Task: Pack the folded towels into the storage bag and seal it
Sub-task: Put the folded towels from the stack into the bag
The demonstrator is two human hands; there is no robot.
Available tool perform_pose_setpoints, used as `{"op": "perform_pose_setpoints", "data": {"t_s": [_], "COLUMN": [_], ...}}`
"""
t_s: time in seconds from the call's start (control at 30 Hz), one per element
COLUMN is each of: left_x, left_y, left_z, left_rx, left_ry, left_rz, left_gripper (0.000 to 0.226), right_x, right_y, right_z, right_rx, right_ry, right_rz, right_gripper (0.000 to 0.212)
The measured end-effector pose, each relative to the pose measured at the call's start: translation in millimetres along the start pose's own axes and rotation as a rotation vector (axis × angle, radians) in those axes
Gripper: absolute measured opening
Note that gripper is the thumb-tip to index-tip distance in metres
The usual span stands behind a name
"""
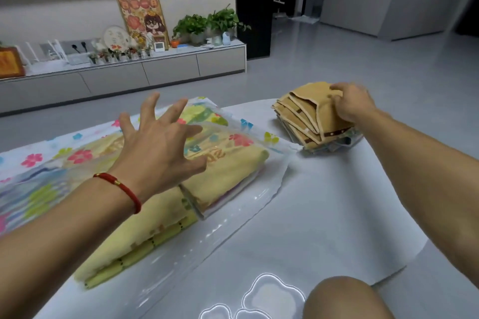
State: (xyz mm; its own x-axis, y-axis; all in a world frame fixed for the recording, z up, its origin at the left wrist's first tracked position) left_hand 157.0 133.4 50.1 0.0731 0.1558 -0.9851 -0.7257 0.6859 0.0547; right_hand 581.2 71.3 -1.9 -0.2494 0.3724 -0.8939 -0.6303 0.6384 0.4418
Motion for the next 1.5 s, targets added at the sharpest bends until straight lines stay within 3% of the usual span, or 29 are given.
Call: {"op": "perform_pose_setpoints", "data": {"t_s": [0.13,0.23,0.43,0.53,0.67,0.87,1.0,1.1,1.2,1.4,1.5], "left_x": [3.0,3.4,-1.6,-6.6,-16.2,-30.0,-32.2,-38.0,-43.0,-31.8,-47.0], "left_y": [1.3,2.0,12.2,25.1,53.3,100.5,109.6,110.9,116.8,159.5,172.0], "left_z": [2.7,1.5,-8.3,-29.1,-75.0,-141.7,-163.2,-171.0,-184.4,-246.9,-255.4], "left_rx": [-0.008,-0.002,-0.007,-0.031,-0.122,-0.293,-0.316,-0.307,-0.319,-0.407,-0.377], "left_ry": [-0.006,-0.019,-0.015,-0.015,0.033,0.122,0.155,0.14,0.102,0.266,0.229], "left_rz": [-0.002,-0.01,-0.014,0.037,0.06,-0.044,-0.032,-0.026,-0.022,-0.046,-0.086], "left_gripper": [0.07,0.068,0.062,0.058,0.057,0.069,0.08,0.079,0.075,0.073,0.077], "right_x": [10.4,7.1,-27.2,-49.1,-72.9,-95.8,-77.8,-30.4,7.1,23.6,47.1], "right_y": [-8.0,-6.2,13.7,19.5,22.9,39.7,85.8,145.7,208.3,284.3,318.2], "right_z": [18.2,16.6,11.8,-13.0,-80.1,-185.0,-250.3,-297.6,-321.1,-333.4,-356.2], "right_rx": [0.104,0.025,-0.148,-0.095,-0.047,-0.145,-0.167,-0.194,-0.186,-0.105,-0.029], "right_ry": [0.052,0.012,0.216,0.303,0.542,0.723,0.935,1.082,1.057,1.006,1.012], "right_rz": [-0.067,-0.048,-0.028,0.237,0.592,0.637,0.632,0.56,0.61,0.863,1.105], "right_gripper": [0.064,0.068,0.059,0.046,0.04,0.058,0.07,0.044,0.035,0.04,0.048]}}
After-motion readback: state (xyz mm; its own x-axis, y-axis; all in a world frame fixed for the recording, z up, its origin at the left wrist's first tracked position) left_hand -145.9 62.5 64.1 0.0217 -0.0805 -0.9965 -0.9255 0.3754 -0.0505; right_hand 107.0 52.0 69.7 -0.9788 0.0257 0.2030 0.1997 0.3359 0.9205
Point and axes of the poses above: each hand's wrist, its own z-axis towards the middle knuckle, its own x-axis out of the palm, y = z × x, the point moved 2 cm from there along z, towards the middle knuckle, and after that the axes turned 5 degrees about y, right-handed, at the moved point
